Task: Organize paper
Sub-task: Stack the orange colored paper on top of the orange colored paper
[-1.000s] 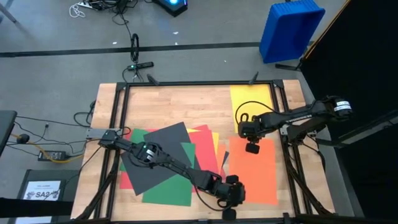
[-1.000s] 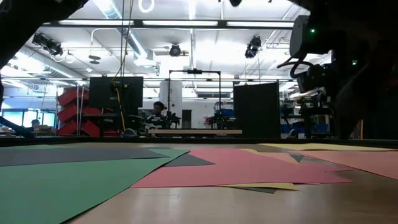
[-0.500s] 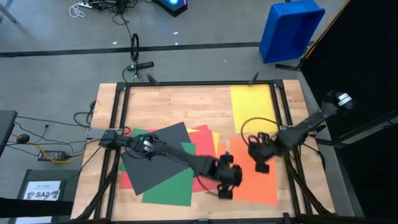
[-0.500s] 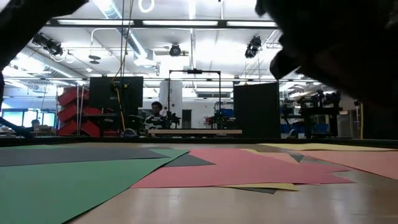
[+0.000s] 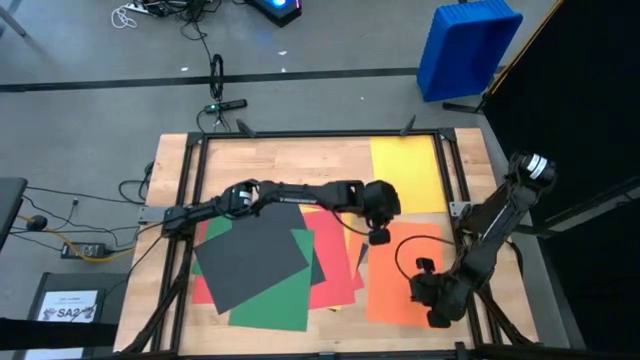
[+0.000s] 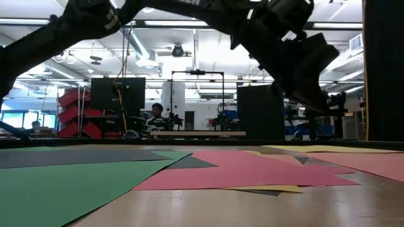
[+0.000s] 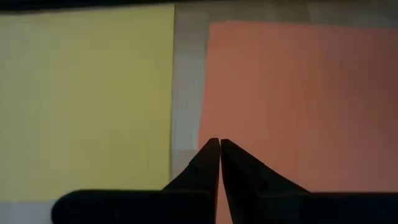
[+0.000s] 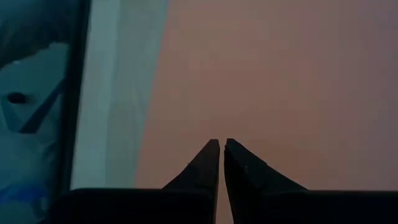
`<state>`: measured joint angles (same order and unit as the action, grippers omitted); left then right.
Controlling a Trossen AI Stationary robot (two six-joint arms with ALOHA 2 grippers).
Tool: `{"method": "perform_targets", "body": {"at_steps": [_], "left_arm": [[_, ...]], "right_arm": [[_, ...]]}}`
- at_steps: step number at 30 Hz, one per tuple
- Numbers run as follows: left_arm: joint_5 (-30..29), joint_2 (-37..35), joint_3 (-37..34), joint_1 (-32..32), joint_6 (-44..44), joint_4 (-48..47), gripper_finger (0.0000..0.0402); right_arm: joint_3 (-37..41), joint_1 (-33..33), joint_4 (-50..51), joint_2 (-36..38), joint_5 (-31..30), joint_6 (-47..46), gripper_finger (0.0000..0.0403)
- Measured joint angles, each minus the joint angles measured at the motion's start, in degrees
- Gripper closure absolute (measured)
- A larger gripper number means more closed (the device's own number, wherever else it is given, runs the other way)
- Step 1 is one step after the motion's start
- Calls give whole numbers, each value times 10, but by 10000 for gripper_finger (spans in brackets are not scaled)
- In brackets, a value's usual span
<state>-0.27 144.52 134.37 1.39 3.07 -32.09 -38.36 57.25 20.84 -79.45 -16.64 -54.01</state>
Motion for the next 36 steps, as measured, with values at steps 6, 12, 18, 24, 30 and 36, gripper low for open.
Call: {"method": "perform_targets", "body": {"at_steps": [6,12,18,24,30,36], "left_arm": [[12,13,-1,9,30,-2,402],[31,21,0,11,32,12,402],[30,27,-1,13,40,34,402],[42,45,-1,15,43,46,402],[73,55,0,23,44,59,402],[92,68,-2,30,44,66,402]], "right_arm": [[-48,1,2,-53,4,24,403],[-114,1,7,-111,14,50,403],[-162,4,9,-172,18,50,403],[-217,8,11,-227,18,48,403],[-226,8,18,-236,16,6,403],[-226,4,47,-236,31,-13,403]]}}
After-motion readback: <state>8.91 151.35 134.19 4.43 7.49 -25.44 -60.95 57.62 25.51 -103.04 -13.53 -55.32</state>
